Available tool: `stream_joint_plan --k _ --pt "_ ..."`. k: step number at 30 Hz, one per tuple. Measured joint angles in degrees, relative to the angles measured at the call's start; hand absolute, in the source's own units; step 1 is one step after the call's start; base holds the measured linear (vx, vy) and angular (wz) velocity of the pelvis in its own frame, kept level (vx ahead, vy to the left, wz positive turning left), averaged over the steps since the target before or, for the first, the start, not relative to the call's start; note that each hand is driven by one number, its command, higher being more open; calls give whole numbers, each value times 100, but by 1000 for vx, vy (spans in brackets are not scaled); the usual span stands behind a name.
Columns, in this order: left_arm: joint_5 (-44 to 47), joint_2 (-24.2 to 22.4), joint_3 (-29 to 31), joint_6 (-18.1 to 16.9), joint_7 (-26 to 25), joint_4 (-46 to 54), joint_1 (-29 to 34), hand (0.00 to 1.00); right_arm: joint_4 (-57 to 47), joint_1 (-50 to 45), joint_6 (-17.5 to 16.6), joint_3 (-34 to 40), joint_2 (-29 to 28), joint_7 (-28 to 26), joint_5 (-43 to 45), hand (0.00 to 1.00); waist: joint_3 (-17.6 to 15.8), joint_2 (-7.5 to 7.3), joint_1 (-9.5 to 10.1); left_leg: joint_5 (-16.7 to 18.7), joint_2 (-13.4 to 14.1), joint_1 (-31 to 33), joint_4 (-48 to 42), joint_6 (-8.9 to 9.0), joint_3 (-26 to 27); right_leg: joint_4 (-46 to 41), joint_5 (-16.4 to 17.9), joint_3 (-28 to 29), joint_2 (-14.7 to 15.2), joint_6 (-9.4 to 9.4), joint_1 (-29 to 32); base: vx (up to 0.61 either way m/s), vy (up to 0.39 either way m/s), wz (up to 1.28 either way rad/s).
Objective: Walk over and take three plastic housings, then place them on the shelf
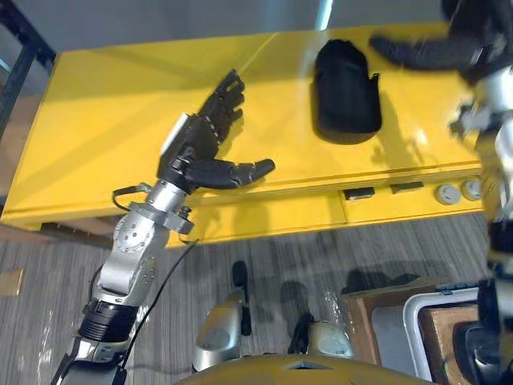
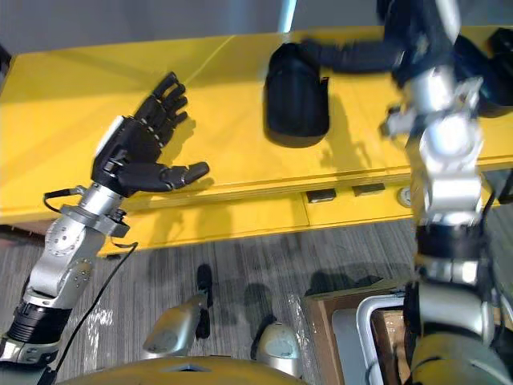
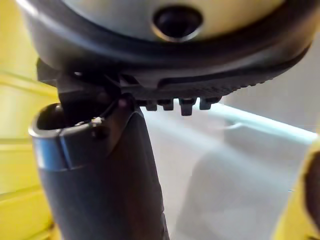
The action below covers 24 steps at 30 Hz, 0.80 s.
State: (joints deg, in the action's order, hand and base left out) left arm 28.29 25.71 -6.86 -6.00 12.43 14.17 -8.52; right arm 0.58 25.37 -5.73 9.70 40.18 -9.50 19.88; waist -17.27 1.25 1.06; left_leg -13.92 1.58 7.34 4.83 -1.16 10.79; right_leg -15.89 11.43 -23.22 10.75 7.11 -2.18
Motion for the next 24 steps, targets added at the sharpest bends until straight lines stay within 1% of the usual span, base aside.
stream_joint_plan --k 3,5,6,8,10,12,14,18,20,24 --pt "-197 -172 -193 134 -247 1 9 100 -140 -884 1 33 -263 -45 -609 100 4 8 -269 81 15 27 5 21 147 38 -91 177 -2 29 111 0 20 -28" --pt "-214 -257 -294 137 -348 2 8 100 -146 -1043 -14 46 -267 10 -1065 100 4 9 -336 89 24 54 3 14 185 66 -126 233 -10 34 161 -5 7 -22" --pt "-217 -322 -385 137 -418 12 11 100 -176 -1151 -87 87 -277 87 -1292 100 5 11 -343 92 36 78 1 12 215 94 -157 280 -24 34 193 8 0 -13" --pt "-218 -350 -480 137 -507 108 25 100 -389 -1309 -232 180 -367 269 -1296 100 8 15 -349 85 64 188 -3 8 230 99 -189 297 -52 15 309 16 -16 -6" --pt "-297 -415 -497 136 -635 202 118 100 -618 -1402 -583 271 -661 484 -1585 100 8 15 -351 69 83 239 -7 -2 251 101 -204 315 -71 6 369 39 -44 -4" --pt "-449 -516 -551 136 -727 229 260 100 -849 -1568 -834 283 -878 604 -1746 100 10 20 -342 47 82 229 -8 -33 268 97 -202 325 -67 4 367 46 -46 -3" --pt "-483 -538 -628 136 -768 229 344 100 -949 -1732 -1014 278 -1054 611 -1746 100 10 20 -318 74 86 239 -8 3 267 91 -195 324 -70 -7 381 34 -40 0" --pt "-605 -561 -672 136 -839 229 417 100 -940 -1880 -1059 223 -1149 646 -1920 100 5 29 -315 86 85 284 -8 11 257 67 -183 322 -66 -21 432 0 0 0" --pt "-605 -566 -671 132 -860 232 416 100 -931 -1903 -1110 99 -1149 661 -1960 100 4 33 -318 88 91 428 -82 7 235 -27 -165 320 -52 -46 576 0 0 0" --pt "-616 -575 -675 128 -867 232 422 100 -695 -1875 -1147 -179 -1150 768 -2088 100 -4 47 -287 72 86 486 -97 1 224 -120 -145 317 -27 -74 671 2 -5 1"
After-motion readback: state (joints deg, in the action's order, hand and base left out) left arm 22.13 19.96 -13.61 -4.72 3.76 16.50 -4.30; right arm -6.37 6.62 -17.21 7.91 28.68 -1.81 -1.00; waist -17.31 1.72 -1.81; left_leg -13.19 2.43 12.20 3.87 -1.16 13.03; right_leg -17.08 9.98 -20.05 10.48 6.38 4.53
